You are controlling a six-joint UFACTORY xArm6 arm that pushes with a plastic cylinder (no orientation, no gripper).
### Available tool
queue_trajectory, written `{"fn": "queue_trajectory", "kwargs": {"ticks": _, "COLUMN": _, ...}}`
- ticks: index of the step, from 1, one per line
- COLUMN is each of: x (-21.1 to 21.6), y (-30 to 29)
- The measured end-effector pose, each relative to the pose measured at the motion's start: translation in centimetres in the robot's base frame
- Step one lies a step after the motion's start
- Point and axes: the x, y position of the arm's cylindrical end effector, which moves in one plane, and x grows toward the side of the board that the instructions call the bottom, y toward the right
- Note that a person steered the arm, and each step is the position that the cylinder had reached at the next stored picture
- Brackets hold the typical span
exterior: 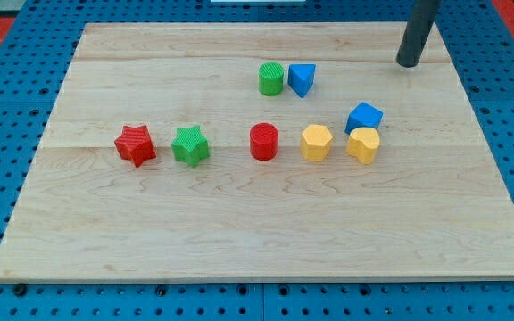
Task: Move the cube to the right of the heart
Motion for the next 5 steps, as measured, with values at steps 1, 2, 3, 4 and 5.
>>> {"fn": "queue_trajectory", "kwargs": {"ticks": 1, "x": 0.0, "y": -0.1}}
{"fn": "queue_trajectory", "kwargs": {"ticks": 2, "x": 0.0, "y": -1.6}}
{"fn": "queue_trajectory", "kwargs": {"ticks": 3, "x": 0.6, "y": -5.9}}
{"fn": "queue_trajectory", "kwargs": {"ticks": 4, "x": 3.5, "y": -9.0}}
{"fn": "queue_trajectory", "kwargs": {"ticks": 5, "x": 6.9, "y": -9.0}}
